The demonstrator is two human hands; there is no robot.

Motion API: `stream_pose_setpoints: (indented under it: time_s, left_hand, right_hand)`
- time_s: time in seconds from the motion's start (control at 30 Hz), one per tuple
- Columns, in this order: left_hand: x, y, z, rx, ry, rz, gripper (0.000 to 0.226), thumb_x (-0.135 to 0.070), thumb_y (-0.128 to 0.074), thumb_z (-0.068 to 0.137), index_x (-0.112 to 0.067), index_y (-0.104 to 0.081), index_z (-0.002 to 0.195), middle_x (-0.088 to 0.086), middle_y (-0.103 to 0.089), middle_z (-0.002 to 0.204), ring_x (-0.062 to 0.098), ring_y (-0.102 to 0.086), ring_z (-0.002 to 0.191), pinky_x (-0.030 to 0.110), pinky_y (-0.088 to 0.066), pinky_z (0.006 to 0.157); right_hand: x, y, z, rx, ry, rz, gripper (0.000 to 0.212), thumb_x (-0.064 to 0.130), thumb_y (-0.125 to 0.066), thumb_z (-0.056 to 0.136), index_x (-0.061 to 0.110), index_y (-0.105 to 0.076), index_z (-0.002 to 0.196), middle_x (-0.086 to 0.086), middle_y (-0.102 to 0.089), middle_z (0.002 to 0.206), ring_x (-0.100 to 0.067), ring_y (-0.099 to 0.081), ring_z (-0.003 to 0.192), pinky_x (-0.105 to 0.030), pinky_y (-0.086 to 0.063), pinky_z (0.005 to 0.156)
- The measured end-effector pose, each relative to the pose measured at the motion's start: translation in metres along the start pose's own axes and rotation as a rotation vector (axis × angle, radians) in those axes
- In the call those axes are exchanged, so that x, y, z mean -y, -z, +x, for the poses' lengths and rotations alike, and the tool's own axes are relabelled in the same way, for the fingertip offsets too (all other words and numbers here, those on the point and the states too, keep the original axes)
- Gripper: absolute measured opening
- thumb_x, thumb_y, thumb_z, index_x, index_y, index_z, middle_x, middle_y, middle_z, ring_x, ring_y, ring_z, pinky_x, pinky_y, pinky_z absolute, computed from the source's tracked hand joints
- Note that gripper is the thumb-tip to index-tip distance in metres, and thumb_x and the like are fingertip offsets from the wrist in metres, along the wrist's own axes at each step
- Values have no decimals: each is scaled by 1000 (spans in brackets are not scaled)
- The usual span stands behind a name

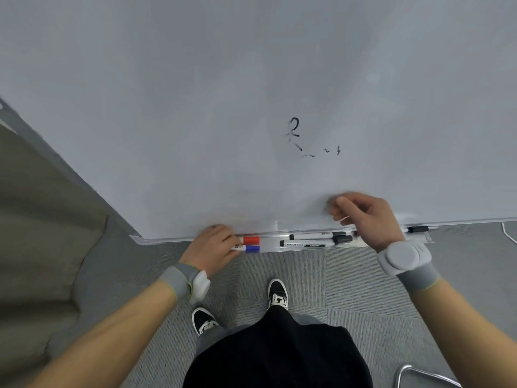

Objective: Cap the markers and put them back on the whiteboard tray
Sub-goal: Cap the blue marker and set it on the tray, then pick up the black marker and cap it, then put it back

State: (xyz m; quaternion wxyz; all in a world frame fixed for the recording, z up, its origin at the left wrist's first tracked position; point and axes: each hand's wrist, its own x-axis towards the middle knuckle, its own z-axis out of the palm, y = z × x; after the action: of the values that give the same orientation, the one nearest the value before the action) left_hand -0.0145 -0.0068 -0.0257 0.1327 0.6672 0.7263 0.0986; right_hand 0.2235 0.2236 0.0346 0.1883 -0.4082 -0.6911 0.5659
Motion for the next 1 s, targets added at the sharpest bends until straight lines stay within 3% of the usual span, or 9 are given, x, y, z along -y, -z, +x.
stream_pose_setpoints:
  time_s: [0.07,0.2,0.33,0.37,0.47,0.57,0.67,0.87,1.0]
  left_hand:
    - [5,-4,-2,22,4,11,30,-34,-47,86,-9,-65,85,8,-63,80,28,-58,75,37,-50,67]
    - [11,-11,-8,11,36,11,31,-36,-45,88,-11,-63,90,6,-60,83,26,-56,76,37,-49,69]
    - [-10,-12,8,-20,7,-30,26,-34,-49,87,-14,-63,98,4,-60,86,22,-53,79,37,-48,71]
    - [-20,-12,18,-27,-25,-48,24,-32,-52,86,-14,-62,98,4,-61,88,23,-54,81,37,-48,72]
    - [-53,-13,53,-22,-124,-53,19,-26,-66,82,-13,-64,96,5,-64,88,24,-58,83,36,-50,75]
    - [-81,-18,86,13,-196,-13,23,-26,-74,77,-12,-64,92,8,-66,87,26,-59,83,35,-50,74]
    - [-94,-27,101,111,-206,52,25,-30,-67,83,-9,-62,96,11,-64,93,28,-56,88,38,-49,78]
    - [-101,-36,103,157,-208,175,27,-26,-81,67,-10,-64,79,6,-65,77,25,-61,74,30,-51,62]
    - [-99,-41,101,99,-198,131,24,-24,-80,70,-10,-64,81,5,-64,77,24,-60,74,31,-52,63]
  right_hand:
    - [-7,17,-3,-65,-9,-19,16,17,-59,93,15,-74,87,-2,-75,76,-18,-68,69,-26,-57,63]
    - [-22,45,-9,-137,-38,-155,14,20,-64,89,19,-73,79,1,-75,73,-15,-68,68,-28,-55,66]
    - [-43,54,-20,-131,9,-479,4,20,-74,81,24,-72,82,11,-71,74,5,-63,69,-6,-45,63]
    - [-49,53,-22,-102,47,-550,6,19,-75,80,23,-72,83,10,-71,76,1,-63,70,-9,-46,66]
    - [-63,45,-22,2,157,-744,10,17,-75,79,18,-71,88,1,-72,91,-20,-60,87,-34,-48,75]
    - [-74,38,-16,83,253,-844,17,12,-78,75,12,-73,92,-6,-71,98,-31,-57,94,-40,-50,77]
    - [-81,33,-8,141,307,-897,20,9,-79,72,9,-74,91,-9,-72,93,-36,-57,90,-46,-52,76]
    - [-87,34,-7,136,349,-941,20,19,-79,72,14,-73,90,-5,-68,90,-33,-57,90,-44,-50,70]
    - [-89,34,-9,193,393,-1001,24,29,-76,75,17,-69,94,-2,-65,94,-28,-56,94,-39,-46,74]
